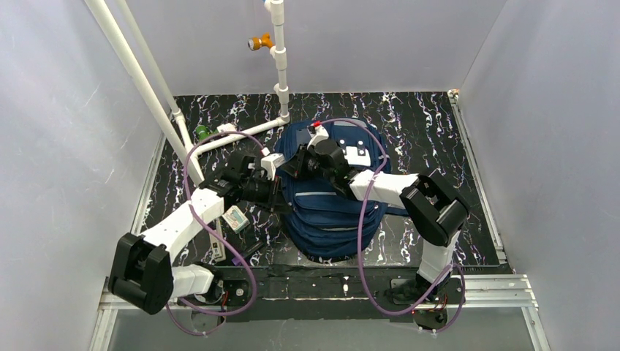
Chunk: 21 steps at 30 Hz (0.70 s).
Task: Pack the student bag
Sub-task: Zip the student bag at the center of the board.
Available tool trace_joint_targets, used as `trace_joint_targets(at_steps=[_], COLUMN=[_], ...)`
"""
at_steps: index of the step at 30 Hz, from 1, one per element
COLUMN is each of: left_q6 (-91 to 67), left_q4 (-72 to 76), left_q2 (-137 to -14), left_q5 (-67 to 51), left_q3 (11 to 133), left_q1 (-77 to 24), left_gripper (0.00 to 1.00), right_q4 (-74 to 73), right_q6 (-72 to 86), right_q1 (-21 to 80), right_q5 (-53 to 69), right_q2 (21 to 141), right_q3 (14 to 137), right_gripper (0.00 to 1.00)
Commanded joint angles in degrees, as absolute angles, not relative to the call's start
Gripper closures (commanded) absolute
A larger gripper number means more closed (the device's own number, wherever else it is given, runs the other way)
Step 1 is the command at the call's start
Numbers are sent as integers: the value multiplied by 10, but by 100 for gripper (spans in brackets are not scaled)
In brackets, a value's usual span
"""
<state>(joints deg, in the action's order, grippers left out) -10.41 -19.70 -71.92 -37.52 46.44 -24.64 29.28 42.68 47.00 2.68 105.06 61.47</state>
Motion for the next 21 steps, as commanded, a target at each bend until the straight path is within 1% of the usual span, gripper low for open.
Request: trace_joint_targets(at_steps=[1,4,7,8,9,10,12,13,15,16,19,21], left_q6=[-201,-272,-306,-310,-318,-327,-330,-331,-334,-336,-354,-366], left_q4=[-188,-124,-85,-83,-78,-73,-71,-70,-70,-69,-46,-29], left_q2=[-674,-672,-674,-677,-676,-671,-662,-659,-659,-660,-669,-677], left_q5=[-525,-518,-479,-473,-470,-463,-444,-441,-435,-434,-433,-438], left_q3=[414,375,343,343,342,340,344,346,352,353,346,342], left_q1=[-257,-278,-327,-334,-336,-336,-336,-336,-336,-336,-336,-336], left_gripper=[100,97,93,94,94,94,93,91,85,82,72,65], right_q4=[225,156,-5,-80,-110,-131,-160,-173,-207,-222,-229,-240], right_q6=[387,375,328,304,290,280,266,259,252,251,273,280], right_q1=[458,454,453,453,453,454,454,454,454,454,460,475], right_q5=[-28,-10,29,28,27,26,5,-5,-17,-19,-27,-74], right_q2=[1078,1087,1118,1121,1115,1103,1064,1039,991,963,861,789], right_q3=[635,690,809,842,858,865,859,850,823,806,711,652], right_gripper=[83,82,80,78,76,71,60,52,41,37,30,27])
